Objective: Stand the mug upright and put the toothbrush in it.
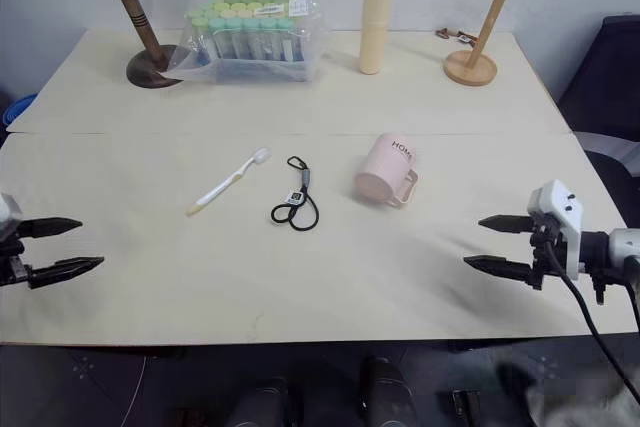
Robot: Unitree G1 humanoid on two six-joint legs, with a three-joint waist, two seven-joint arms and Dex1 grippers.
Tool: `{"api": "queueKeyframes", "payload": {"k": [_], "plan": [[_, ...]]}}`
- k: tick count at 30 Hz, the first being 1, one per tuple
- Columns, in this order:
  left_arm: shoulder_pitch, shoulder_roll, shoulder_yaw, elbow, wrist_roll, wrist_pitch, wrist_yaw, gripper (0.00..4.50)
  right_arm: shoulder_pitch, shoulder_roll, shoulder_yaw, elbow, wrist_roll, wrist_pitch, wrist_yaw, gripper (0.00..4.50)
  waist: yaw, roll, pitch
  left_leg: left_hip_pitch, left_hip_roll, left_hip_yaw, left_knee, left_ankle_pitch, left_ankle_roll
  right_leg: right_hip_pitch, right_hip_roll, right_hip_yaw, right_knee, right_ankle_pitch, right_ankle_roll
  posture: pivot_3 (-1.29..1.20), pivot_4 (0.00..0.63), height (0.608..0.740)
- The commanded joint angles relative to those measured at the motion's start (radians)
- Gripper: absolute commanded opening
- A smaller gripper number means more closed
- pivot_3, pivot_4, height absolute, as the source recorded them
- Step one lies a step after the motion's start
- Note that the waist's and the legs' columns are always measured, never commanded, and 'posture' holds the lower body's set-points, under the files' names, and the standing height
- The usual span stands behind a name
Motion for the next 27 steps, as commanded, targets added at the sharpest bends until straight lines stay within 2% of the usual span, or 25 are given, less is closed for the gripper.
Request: {"api": "queueKeyframes", "payload": {"k": [1, 19, 24, 27], "plan": [[0.011, 0.002, 0.012, -0.009, 0.007, -0.004, -0.002, 4.36, -0.017, 0.004, -0.050, -0.022, 0.008, -0.019, -0.029, 4.50, 0.000, 0.000, 0.000, 0.000, 0.000, 0.000, 0.000, 0.000, 0.000, 0.000, 0.000, 0.000, 0.000, 0.000, 0.000, 0.00, 0.150, 0.740], [-0.005, -0.026, 0.018, -0.028, -0.008, 0.033, 0.024, 4.36, -0.001, 0.026, -0.054, -0.077, 0.026, 0.011, -0.109, 4.50, 0.001, 0.000, 0.000, 0.000, 0.000, 0.000, 0.000, 0.000, 0.000, 0.000, 0.000, 0.000, 0.000, 0.000, 0.000, 0.00, 0.150, 0.740], [-0.018, -0.036, 0.024, -0.060, -0.043, 0.096, 0.033, 4.36, 0.001, 0.026, -0.057, -0.085, 0.041, 0.046, -0.134, 4.50, 0.001, 0.000, 0.000, 0.000, 0.000, 0.000, 0.000, 0.000, 0.000, 0.000, 0.000, 0.000, 0.000, 0.000, 0.000, 0.00, 0.150, 0.740], [-0.016, -0.036, 0.041, -0.154, -0.109, 0.213, 0.036, 4.36, 0.015, 0.044, -0.081, -0.120, 0.078, 0.095, -0.172, 4.50, 0.002, 0.000, 0.000, 0.000, 0.000, 0.000, 0.000, 0.000, 0.000, 0.000, 0.000, 0.000, 0.000, 0.000, 0.000, 0.00, 0.150, 0.740]]}}
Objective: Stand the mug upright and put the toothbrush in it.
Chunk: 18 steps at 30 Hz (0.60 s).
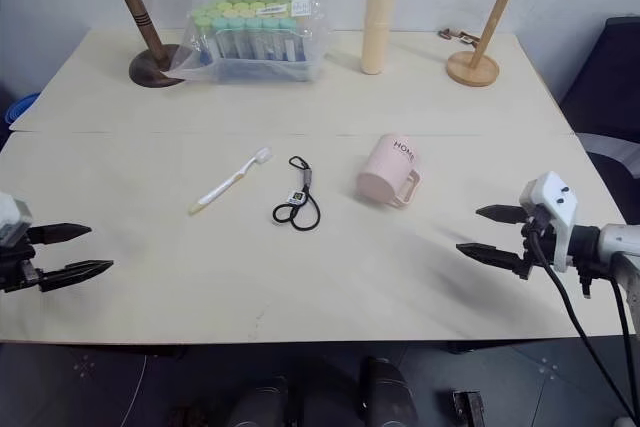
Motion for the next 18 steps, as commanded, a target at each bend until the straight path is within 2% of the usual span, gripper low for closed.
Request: {"api": "queueKeyframes", "payload": {"k": [1, 5, 10, 12, 14, 18], "plan": [[-0.002, 0.005, 0.045, -0.117, -0.080, 0.111, 0.003, 4.36, 0.021, 0.017, -0.074, -0.066, 0.053, 0.049, -0.035, 4.50, 0.001, 0.000, 0.000, 0.000, 0.000, 0.000, 0.000, 0.000, 0.000, 0.000, 0.000, 0.000, 0.000, 0.000, 0.000, 0.00, 0.150, 0.740], [-0.077, 0.002, 0.014, -0.275, -0.177, 0.291, 0.086, 4.36, 0.080, 0.041, -0.122, -0.195, 0.106, 0.103, -0.080, 4.50, 0.004, 0.000, 0.000, 0.000, 0.000, -0.001, 0.001, 0.000, 0.000, 0.000, 0.000, 0.000, 0.000, 0.000, 0.000, 0.00, 0.150, 0.740], [-0.392, -0.040, -0.165, -0.407, -0.310, 0.595, 0.275, 4.36, 0.091, 0.082, -0.173, -0.433, 0.250, 0.219, -0.187, 4.50, 0.015, 0.000, 0.000, 0.000, -0.001, -0.003, 0.005, 0.000, 0.000, 0.001, 0.000, 0.002, 0.003, 0.001, 0.001, 0.00, 0.150, 0.740], [-0.583, -0.130, -0.250, -0.397, -0.336, 0.788, 0.410, 4.36, 0.087, 0.100, -0.175, -0.510, 0.283, 0.237, -0.236, 4.50, 0.021, 0.000, 0.000, 0.000, -0.001, -0.003, 0.006, 0.000, 0.000, 0.001, 0.000, 0.002, 0.003, 0.001, 0.001, 0.00, 0.150, 0.740], [-0.752, -0.241, -0.347, -0.360, -0.289, 0.947, 0.548, 4.36, 0.075, 0.116, -0.160, -0.593, 0.296, 0.245, -0.301, 4.50, 0.031, -0.001, -0.001, -0.001, -0.002, -0.003, 0.007, 0.000, 0.000, 0.002, 0.001, 0.001, 0.004, 0.001, 0.001, 0.00, 0.150, 0.740], [-0.944, -0.479, -0.440, -0.237, -0.178, 1.057, 0.740, 4.36, 0.011, 0.157, -0.110, -0.696, 0.304, 0.272, -0.455, 4.50, 0.029, -0.002, -0.001, -0.001, -0.004, -0.003, 0.009, 0.000, 0.000, 0.004, 0.001, 0.002, 0.003, 0.002, 0.003, 0.00, 0.150, 0.740]]}}
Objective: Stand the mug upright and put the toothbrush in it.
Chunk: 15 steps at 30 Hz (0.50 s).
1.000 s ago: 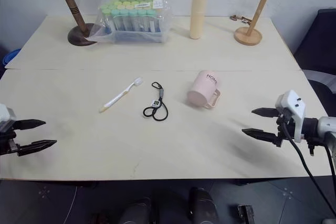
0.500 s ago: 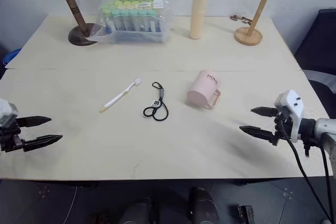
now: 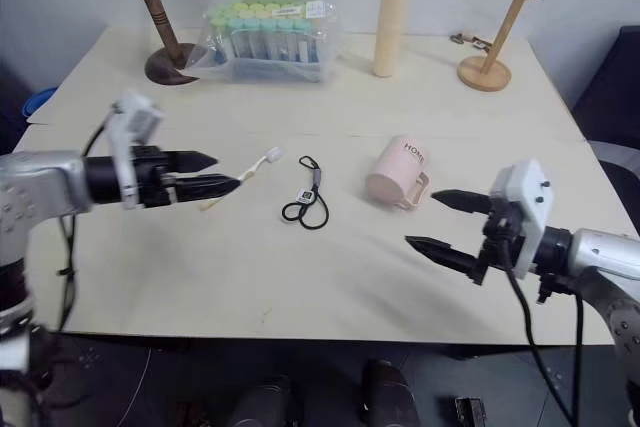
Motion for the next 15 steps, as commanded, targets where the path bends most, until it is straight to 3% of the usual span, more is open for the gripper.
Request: {"api": "queueKeyframes", "payload": {"k": [1, 5, 13, 15], "plan": [[-0.092, -0.124, -0.064, 0.092, 0.096, 0.039, 0.142, 4.36, -0.052, 0.033, 0.014, -0.078, 0.035, 0.023, -0.123, 4.50, -0.002, -0.001, 0.000, 0.000, 0.000, 0.000, 0.000, 0.000, 0.000, 0.000, 0.001, 0.000, 0.000, 0.000, 0.000, 0.00, 0.150, 0.740], [-0.205, -0.338, -0.100, 0.321, 0.210, 0.001, 0.277, 4.36, -0.068, 0.069, 0.028, -0.123, 0.062, 0.035, -0.204, 4.50, -0.002, -0.001, 0.000, -0.001, 0.001, 0.000, 0.000, 0.000, 0.000, -0.001, 0.002, -0.001, 0.000, 0.000, 0.000, 0.00, 0.150, 0.740], [-0.325, -0.513, -0.245, 0.726, 0.382, -0.255, 0.275, 4.36, -0.012, 0.092, 0.034, -0.157, 0.044, -0.003, -0.254, 4.50, -0.002, -0.001, 0.000, -0.001, 0.000, 0.001, -0.001, 0.000, 0.000, -0.001, 0.002, -0.001, -0.002, 0.000, 0.000, 0.00, 0.150, 0.740], [-0.340, -0.539, -0.241, 0.796, 0.396, -0.288, 0.264, 4.01, -0.004, 0.099, 0.027, -0.165, 0.052, -0.008, -0.266, 4.50, -0.001, -0.002, 0.000, -0.001, 0.000, 0.001, -0.001, 0.000, 0.000, -0.001, 0.002, -0.001, -0.002, 0.000, 0.000, 0.00, 0.150, 0.740]]}}
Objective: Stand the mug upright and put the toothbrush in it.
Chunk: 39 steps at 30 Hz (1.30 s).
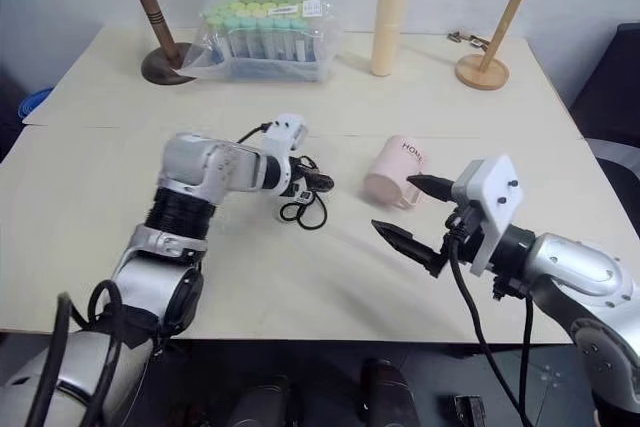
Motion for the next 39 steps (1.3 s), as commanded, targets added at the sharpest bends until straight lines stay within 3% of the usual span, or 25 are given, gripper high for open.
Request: {"api": "queueKeyframes", "payload": {"k": [1, 8, 13, 17, 21, 24, 27, 32, 39], "plan": [[-0.039, -0.032, 0.001, 0.101, 0.038, -0.072, -0.020, 3.80, 0.010, 0.014, -0.037, -0.047, 0.018, -0.033, -0.025, 4.50, 0.001, 0.000, 0.000, 0.000, 0.000, 0.000, 0.000, 0.000, 0.000, 0.000, 0.000, 0.000, 0.000, 0.000, 0.000, 0.00, 0.150, 0.740], [-0.051, -0.050, 0.029, 0.177, 0.078, -0.123, -0.028, 1.60, 0.042, 0.006, -0.043, -0.058, 0.018, -0.047, -0.029, 4.50, 0.003, 0.000, 0.000, 0.000, 0.000, 0.000, 0.000, 0.000, 0.000, 0.001, 0.000, 0.000, 0.000, 0.000, 0.000, 0.00, 0.150, 0.740], [-0.038, -0.015, 0.086, 0.072, 0.067, -0.036, -0.016, 0.12, 0.044, 0.001, -0.032, -0.045, 0.013, -0.060, -0.019, 4.50, 0.000, 0.000, 0.000, 0.000, 0.000, -0.001, 0.000, 0.000, 0.000, 0.001, 0.000, 0.000, 0.000, 0.000, 0.000, 0.00, 0.150, 0.740], [-0.016, 0.136, 0.100, -0.157, 0.047, 0.099, -0.068, 0.08, 0.029, 0.001, -0.033, -0.033, 0.046, -0.065, 0.011, 4.50, -0.013, 0.000, 0.000, 0.000, 0.001, 0.000, -0.001, 0.000, 0.000, -0.001, 0.000, 0.000, 0.000, 0.000, 0.000, 0.00, 0.150, 0.740], [0.079, 0.440, 0.117, -0.401, -0.014, 0.189, -0.204, 0.08, 0.001, -0.021, -0.003, -0.013, 0.053, -0.080, 0.082, 4.50, -0.035, 0.000, 0.000, 0.001, 0.003, 0.000, -0.002, 0.001, -0.001, -0.002, 0.001, 0.000, 0.002, -0.001, -0.002, 0.00, 0.150, 0.740], [0.221, 0.638, 0.158, -0.395, 0.016, 0.129, -0.246, 0.08, -0.052, -0.014, 0.038, 0.029, 0.040, -0.085, 0.101, 4.50, -0.029, 0.001, 0.000, 0.002, 0.003, 0.000, -0.003, 0.001, -0.001, -0.002, 0.001, 0.000, 0.002, -0.001, -0.002, 0.00, 0.150, 0.740], [0.330, 0.721, 0.193, -0.306, 0.065, 0.010, -0.234, 0.08, -0.100, -0.008, 0.084, 0.065, 0.026, -0.089, 0.128, 4.50, -0.024, 0.000, 0.000, 0.002, 0.002, 0.000, -0.002, 0.001, -0.001, -0.002, 0.000, 0.001, 0.001, -0.001, -0.002, 0.00, 0.150, 0.740], [0.364, 0.696, 0.282, -0.146, 0.091, -0.164, -0.178, 0.08, -0.149, -0.008, 0.137, 0.113, 0.008, -0.093, 0.165, 4.50, 0.012, -0.005, 0.000, -0.005, 0.001, -0.004, 0.004, 0.000, 0.000, -0.002, 0.000, -0.002, 0.001, -0.001, -0.001, 0.00, 0.150, 0.740], [0.472, 0.764, 0.419, -0.274, 0.094, -0.092, -0.118, 2.18, -0.151, -0.022, 0.114, 0.155, 0.010, -0.074, 0.177, 4.50, -0.002, -0.006, 0.000, -0.005, 0.001, -0.003, 0.002, 0.000, 0.000, -0.003, -0.001, -0.004, 0.000, 0.000, -0.001, 0.00, 0.150, 0.740]]}}
